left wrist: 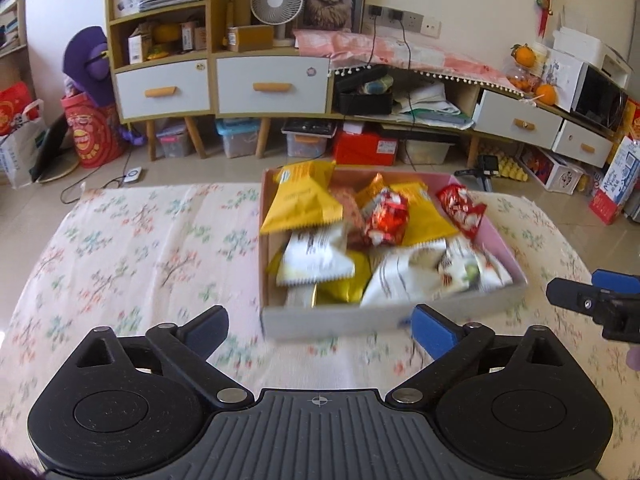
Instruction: Organize snacks
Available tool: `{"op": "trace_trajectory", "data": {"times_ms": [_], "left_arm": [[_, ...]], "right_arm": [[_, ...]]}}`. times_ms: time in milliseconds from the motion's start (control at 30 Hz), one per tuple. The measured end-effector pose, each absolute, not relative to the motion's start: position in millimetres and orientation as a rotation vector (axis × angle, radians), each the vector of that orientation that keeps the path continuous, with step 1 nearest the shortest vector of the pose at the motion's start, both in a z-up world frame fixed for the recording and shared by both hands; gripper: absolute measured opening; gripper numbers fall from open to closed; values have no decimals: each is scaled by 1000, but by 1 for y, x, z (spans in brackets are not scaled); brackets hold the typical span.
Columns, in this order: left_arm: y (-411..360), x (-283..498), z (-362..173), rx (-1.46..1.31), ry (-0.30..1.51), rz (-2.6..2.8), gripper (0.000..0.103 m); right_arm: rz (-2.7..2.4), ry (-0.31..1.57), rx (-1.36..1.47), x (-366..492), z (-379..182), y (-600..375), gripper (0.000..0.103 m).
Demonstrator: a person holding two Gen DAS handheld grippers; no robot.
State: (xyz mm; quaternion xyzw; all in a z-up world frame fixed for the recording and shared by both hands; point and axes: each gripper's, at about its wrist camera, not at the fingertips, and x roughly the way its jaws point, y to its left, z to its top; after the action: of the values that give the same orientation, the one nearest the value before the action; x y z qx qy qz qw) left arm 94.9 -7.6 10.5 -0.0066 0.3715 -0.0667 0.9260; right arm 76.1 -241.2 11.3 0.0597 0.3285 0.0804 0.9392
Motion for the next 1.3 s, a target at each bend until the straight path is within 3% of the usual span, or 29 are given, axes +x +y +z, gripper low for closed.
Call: {"op": "trace_trajectory", "data": {"times_ms": [433,1300], "left_arm": [[-1,33,-1,-11,817,-50,102],[-7,30,5,17,851,10,102]], "right_arm": [[59,746,75,36,20,-219,103],[8,789,6,23,7,-183,103]]}}
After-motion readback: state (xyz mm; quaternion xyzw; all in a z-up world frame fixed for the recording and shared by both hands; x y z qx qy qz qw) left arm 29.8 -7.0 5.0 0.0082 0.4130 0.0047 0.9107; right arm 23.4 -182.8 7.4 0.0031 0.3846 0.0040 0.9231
